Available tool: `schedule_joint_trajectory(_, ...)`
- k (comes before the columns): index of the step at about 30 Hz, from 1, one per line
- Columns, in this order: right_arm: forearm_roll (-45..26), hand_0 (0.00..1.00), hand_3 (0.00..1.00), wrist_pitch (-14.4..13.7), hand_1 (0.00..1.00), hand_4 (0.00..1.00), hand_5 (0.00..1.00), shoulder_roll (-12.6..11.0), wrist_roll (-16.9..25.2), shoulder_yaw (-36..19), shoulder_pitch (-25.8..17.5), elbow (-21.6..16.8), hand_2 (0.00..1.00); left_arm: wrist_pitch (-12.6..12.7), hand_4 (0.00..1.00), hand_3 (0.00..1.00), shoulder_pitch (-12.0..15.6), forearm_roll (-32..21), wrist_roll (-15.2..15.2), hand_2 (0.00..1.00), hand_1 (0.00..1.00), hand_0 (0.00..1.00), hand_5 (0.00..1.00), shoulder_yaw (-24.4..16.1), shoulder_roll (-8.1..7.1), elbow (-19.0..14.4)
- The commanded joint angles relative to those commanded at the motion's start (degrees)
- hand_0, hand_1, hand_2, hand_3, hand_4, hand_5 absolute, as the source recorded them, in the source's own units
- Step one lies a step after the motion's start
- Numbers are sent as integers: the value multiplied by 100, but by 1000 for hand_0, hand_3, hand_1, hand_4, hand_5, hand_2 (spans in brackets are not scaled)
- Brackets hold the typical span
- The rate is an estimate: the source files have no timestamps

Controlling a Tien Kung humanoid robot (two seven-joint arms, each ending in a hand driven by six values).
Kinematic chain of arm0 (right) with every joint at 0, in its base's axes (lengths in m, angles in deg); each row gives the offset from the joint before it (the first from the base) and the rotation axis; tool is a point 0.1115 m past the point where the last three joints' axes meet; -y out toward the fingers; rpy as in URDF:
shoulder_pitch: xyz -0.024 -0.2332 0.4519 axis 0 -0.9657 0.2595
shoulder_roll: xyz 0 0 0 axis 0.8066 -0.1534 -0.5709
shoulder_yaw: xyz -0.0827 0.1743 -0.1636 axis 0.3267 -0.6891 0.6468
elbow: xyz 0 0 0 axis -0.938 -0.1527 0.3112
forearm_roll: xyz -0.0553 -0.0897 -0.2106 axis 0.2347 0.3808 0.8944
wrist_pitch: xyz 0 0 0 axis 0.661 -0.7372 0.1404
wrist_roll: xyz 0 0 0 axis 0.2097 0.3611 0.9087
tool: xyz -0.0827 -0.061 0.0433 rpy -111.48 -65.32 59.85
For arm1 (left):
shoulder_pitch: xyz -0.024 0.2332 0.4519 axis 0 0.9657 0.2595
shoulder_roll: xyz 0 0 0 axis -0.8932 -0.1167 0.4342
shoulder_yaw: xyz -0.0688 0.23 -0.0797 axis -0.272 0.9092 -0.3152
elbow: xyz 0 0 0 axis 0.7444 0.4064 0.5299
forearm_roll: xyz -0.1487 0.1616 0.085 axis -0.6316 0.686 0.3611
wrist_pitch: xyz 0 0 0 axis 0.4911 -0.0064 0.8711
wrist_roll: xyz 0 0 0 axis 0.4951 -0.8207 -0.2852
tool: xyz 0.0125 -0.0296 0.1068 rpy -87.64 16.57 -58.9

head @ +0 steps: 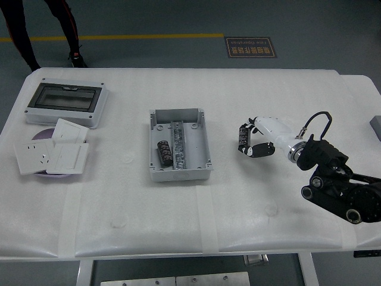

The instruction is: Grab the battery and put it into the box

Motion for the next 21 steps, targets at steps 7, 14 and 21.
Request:
schedule_joint_trajectory(7,-122,775,653,72,608,537,129,120,-51,-743,-13,-897,538,-66,258,501,20,180,87,420,690,723,2,-155,16,0)
schedule_joint_trajectory(14,387,776,658,221,610,549,157,721,-184,-809,-116,-1405,540,-146,260,500,49,268,202,420,694,723,2,-260,40,0)
schedule_joint_trajectory(21,921,877,899,62,765,870,438,1096,-183,-566,-218,-1126,810,-173,255,495,79,283,243,417,695,723,2,-286,39,0)
